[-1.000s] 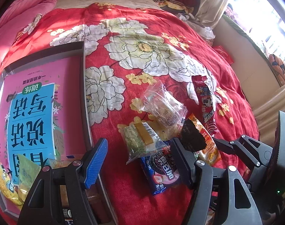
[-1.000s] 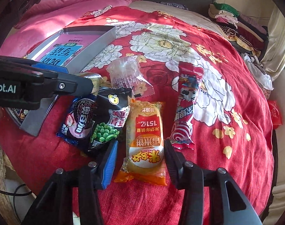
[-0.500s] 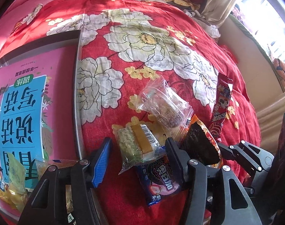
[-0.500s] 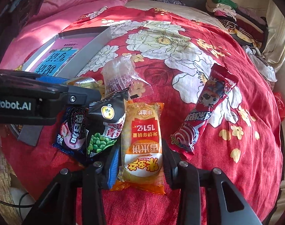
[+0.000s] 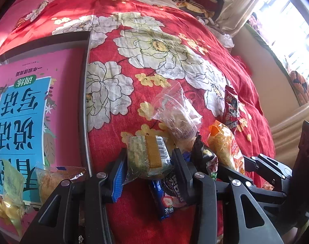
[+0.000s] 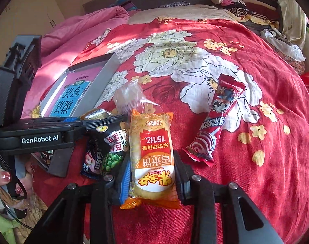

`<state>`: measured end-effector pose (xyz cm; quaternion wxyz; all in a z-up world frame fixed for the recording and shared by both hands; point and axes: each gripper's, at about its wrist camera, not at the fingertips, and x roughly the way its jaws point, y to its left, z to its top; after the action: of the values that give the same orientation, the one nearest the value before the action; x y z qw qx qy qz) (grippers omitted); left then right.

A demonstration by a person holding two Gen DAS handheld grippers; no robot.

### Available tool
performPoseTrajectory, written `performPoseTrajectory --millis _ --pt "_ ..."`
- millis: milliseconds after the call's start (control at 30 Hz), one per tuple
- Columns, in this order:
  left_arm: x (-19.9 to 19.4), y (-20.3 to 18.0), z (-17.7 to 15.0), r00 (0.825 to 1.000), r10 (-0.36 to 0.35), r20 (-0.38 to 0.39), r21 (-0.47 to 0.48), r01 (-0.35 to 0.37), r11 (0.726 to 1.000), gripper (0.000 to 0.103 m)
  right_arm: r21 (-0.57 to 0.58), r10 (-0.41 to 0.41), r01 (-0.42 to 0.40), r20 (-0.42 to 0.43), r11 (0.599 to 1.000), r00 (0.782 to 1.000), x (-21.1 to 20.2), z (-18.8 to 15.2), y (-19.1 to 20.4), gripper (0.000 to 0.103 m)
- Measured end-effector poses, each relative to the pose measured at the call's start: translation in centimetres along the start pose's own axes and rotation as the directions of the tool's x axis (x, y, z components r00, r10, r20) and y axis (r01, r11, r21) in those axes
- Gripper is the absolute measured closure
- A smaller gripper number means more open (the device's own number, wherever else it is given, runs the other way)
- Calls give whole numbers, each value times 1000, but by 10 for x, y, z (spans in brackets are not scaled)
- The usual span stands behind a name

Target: Organize snacks

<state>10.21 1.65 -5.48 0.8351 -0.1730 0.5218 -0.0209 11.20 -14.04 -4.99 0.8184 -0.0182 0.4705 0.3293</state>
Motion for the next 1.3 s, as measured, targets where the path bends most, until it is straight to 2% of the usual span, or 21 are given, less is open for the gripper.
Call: performPoseTrajectory --millis 267,767,1300 --pt "-17 -4 -6 999 -13 30 28 12 1000 59 68 41 -44 49 997 998 -11 2 -11 66" --pt "-49 10 -14 996 -25 81 12 24 1000 59 -24 73 -70 142 997 987 -29 7 11 66" --pt "-71 15 -27 992 -13 122 31 9 999 59 -102 76 -54 227 993 971 -45 8 32 66"
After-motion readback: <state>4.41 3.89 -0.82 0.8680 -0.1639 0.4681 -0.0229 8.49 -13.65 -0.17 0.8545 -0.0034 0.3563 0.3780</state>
